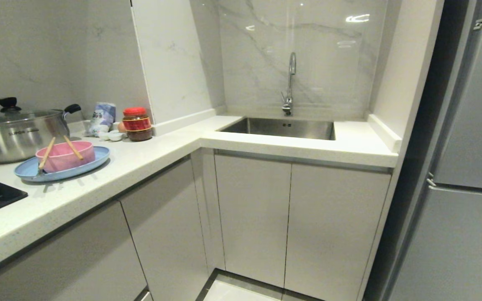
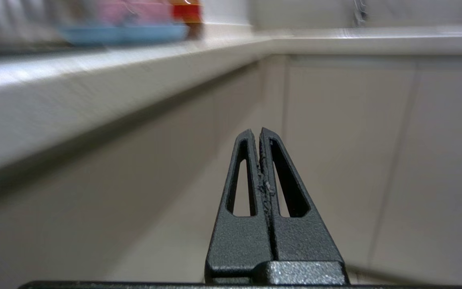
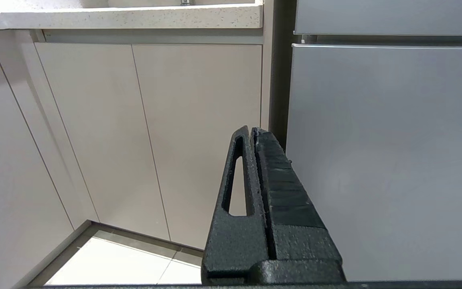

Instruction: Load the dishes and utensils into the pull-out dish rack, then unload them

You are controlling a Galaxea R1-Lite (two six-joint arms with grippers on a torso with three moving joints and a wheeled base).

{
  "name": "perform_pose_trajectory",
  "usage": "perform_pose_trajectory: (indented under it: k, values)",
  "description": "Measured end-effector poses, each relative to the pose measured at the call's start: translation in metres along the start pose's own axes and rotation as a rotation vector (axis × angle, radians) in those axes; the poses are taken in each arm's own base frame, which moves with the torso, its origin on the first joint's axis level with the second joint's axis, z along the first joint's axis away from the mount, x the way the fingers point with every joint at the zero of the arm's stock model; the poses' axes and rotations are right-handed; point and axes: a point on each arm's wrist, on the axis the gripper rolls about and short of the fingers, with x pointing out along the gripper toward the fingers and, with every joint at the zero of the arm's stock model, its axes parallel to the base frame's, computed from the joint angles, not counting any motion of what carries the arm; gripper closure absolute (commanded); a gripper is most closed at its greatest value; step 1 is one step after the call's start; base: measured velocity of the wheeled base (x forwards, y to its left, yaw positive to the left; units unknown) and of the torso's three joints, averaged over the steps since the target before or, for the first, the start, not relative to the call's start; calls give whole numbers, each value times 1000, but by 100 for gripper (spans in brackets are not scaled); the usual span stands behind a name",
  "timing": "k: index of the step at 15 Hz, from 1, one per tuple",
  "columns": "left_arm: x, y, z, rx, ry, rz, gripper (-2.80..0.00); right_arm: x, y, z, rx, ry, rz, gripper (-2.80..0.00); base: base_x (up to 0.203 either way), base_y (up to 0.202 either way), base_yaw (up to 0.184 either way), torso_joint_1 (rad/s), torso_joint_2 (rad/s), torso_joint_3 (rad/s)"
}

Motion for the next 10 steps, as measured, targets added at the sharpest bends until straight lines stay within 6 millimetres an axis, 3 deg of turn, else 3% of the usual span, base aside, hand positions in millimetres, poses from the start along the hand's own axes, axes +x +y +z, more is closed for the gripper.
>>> perform_pose_trajectory:
  k: [2,10]
  values:
    - [-1,-1,-10,-12,83,-17,0,0,0,0,0,0,0,0,0,0,0,0,0,0]
    - [0,-1,-9,-22,62,-14,0,0,0,0,0,0,0,0,0,0,0,0,0,0]
